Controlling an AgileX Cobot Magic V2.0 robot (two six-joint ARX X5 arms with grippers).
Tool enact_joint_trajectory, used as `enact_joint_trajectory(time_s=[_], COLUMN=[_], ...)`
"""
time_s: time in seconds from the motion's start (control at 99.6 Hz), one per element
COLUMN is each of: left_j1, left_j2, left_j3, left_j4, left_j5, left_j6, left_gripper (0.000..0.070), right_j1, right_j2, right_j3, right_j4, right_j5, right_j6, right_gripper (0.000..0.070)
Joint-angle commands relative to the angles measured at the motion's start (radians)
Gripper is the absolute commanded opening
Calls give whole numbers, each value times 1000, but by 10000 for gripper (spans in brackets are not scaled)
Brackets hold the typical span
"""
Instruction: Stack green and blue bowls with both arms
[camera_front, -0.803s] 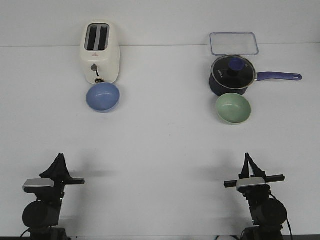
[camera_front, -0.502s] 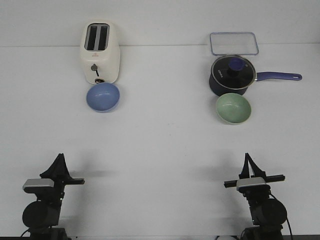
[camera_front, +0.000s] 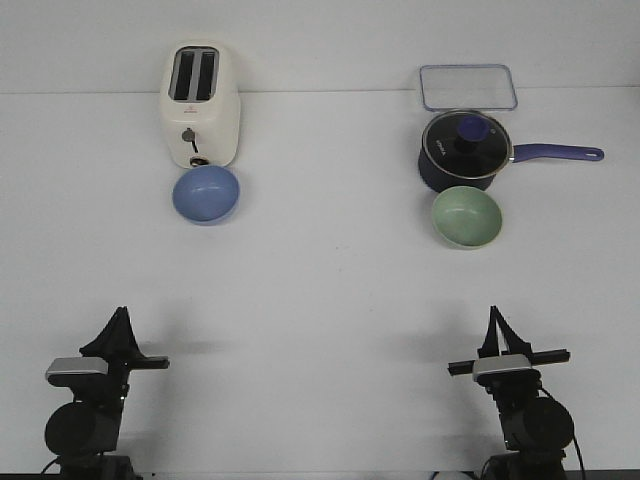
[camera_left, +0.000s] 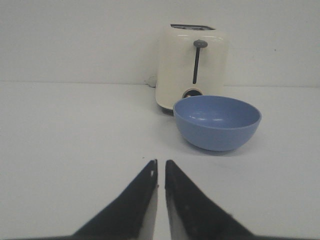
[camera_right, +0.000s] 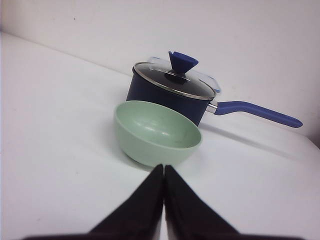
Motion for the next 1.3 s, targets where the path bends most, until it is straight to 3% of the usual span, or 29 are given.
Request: enact_joint_trajectory(time_s=[0.0, 0.08, 0.231, 0.331, 0.603, 0.833, 0.904, 1.054, 1.105, 1.165, 1.285], left_j1=[1, 1, 1, 1, 1, 1, 1, 1, 1, 1, 1], left_j2=[-2, -2, -2, -2, -2, -2, -2, -2, -2, -2, -2], left_j3=[-19, -19, -19, -19, -19, -19, -19, -19, -19, -19, -19], left_j4=[11, 11, 11, 11, 11, 11, 11, 11, 11, 11, 11], left_j5=[0, 0, 0, 0, 0, 0, 0, 0, 0, 0, 0], left_j6=[5, 5, 5, 5, 5, 5, 5, 5, 5, 5, 5], left_gripper=[15, 15, 15, 15, 15, 15, 15, 15, 15, 15, 15], right_j1=[0, 1, 1, 0, 0, -24, -42, -89, -104, -125, -167], right_j2=[0, 0, 0, 0, 133, 509, 640, 920, 996, 1093, 1275], right_j3=[-2, -2, -2, 5, 196, 489, 582, 766, 811, 867, 966], right_j4=[14, 15, 36, 50, -104, -267, -315, -376, -379, -379, -371], right_j5=[-8, -9, 3, 58, 100, 99, 76, 4, -13, -38, -60], right_j6=[1, 72, 343, 514, 632, 612, 583, 564, 555, 549, 533], right_gripper=[0, 0, 0, 0, 0, 4, 90, 419, 486, 525, 527])
